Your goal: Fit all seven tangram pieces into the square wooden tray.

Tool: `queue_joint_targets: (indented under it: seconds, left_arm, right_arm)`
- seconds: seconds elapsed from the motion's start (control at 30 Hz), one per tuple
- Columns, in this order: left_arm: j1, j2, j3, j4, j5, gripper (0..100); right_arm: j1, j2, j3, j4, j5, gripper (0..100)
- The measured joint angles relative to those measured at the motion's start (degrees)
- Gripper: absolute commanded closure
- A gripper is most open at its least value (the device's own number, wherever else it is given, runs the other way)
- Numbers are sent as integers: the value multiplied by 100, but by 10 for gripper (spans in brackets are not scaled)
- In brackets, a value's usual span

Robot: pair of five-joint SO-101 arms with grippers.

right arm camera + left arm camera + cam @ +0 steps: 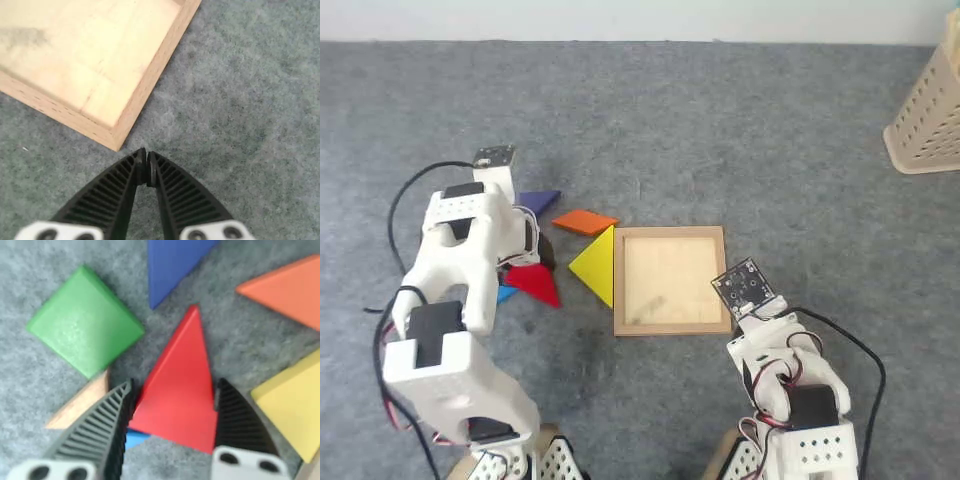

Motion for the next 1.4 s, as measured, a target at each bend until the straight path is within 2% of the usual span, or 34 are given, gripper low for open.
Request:
queue_joint_targets:
  seconds: [0.2,0.43,0.57,0.77,0.93,1.17,1.4]
  left_arm:
    - [0,9,-255,9,0,830]
    - [44,0,-844,519,-308,830]
    - [53,-651,-897,571,-554,826]
    - [176,-1776,114,747,-695,739]
    - [-141,-1697,905,97,-677,736]
    - [-466,-747,791,-343,-677,736]
    - [-492,-387,554,-334,-668,735]
  right_arm:
    - [0,0,0,0,0,991]
    - [0,0,0,0,0,991]
    - [0,0,0,0,0,991]
    - [0,0,0,0,0,991]
    - [0,0,0,0,0,991]
    - [0,0,0,0,0,991]
    - [0,0,0,0,0,991]
